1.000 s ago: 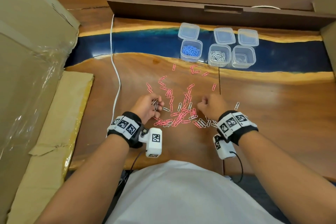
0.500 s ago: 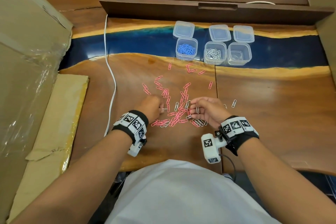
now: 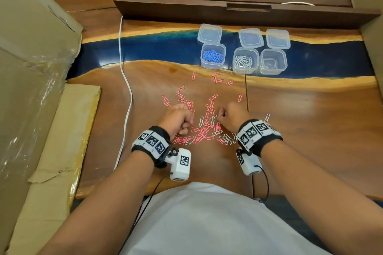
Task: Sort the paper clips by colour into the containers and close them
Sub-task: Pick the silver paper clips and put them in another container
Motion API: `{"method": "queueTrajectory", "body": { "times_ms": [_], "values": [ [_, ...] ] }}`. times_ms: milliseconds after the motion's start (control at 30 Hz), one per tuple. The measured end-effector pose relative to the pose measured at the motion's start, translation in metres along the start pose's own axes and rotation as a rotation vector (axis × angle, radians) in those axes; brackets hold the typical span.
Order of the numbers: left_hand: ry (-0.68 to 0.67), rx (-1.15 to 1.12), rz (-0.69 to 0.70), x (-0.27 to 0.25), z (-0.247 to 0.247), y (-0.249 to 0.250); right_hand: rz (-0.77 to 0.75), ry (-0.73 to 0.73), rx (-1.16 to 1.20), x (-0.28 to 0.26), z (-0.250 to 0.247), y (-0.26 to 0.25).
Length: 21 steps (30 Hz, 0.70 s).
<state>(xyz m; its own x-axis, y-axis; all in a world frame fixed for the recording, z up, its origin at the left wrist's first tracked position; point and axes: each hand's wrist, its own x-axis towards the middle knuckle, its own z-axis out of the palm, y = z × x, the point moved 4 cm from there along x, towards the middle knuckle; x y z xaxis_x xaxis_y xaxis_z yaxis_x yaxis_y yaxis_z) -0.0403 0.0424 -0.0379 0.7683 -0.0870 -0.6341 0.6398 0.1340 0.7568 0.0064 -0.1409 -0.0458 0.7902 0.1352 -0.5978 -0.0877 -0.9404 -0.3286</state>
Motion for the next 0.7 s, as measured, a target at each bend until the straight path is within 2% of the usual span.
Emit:
{"method": "queueTrajectory", "body": {
  "times_ms": [67, 133, 167, 233, 300, 333, 467, 533, 600, 700],
  "values": [
    [0.026, 0.013, -0.028, 0.002, 0.003, -0.001, -0.011, -0.057, -0.059, 0.001, -0.002, -0.004],
    [0.048, 0.031, -0.058, 0.005, 0.004, 0.000, -0.071, -0.026, 0.012, -0.003, -0.004, -0.004],
    [0.056, 0.044, -0.069, 0.005, 0.005, 0.001, -0.081, -0.015, 0.133, -0.008, -0.005, -0.003],
    [0.062, 0.094, -0.085, 0.008, 0.006, 0.004, -0.026, -0.078, 0.583, -0.019, -0.003, 0.002],
    [0.066, 0.250, -0.077, 0.010, 0.009, 0.008, -0.004, -0.163, 1.039, -0.028, 0.003, 0.006],
    [0.077, 0.372, -0.056, 0.011, 0.011, 0.011, -0.021, -0.187, 1.193, -0.032, 0.006, 0.007],
    [0.049, 0.840, 0.149, 0.016, 0.020, 0.018, -0.078, -0.223, 1.521, -0.044, 0.018, 0.006],
    [0.018, 1.066, 0.228, 0.019, 0.023, 0.017, -0.038, -0.216, 1.574, -0.045, 0.020, 0.007],
    [0.021, 1.181, 0.262, 0.021, 0.025, 0.016, 0.027, -0.152, 1.465, -0.042, 0.021, 0.011],
    [0.040, 1.289, 0.232, 0.024, 0.027, 0.016, 0.113, 0.084, 0.861, -0.036, 0.018, 0.016]
  ]
}}
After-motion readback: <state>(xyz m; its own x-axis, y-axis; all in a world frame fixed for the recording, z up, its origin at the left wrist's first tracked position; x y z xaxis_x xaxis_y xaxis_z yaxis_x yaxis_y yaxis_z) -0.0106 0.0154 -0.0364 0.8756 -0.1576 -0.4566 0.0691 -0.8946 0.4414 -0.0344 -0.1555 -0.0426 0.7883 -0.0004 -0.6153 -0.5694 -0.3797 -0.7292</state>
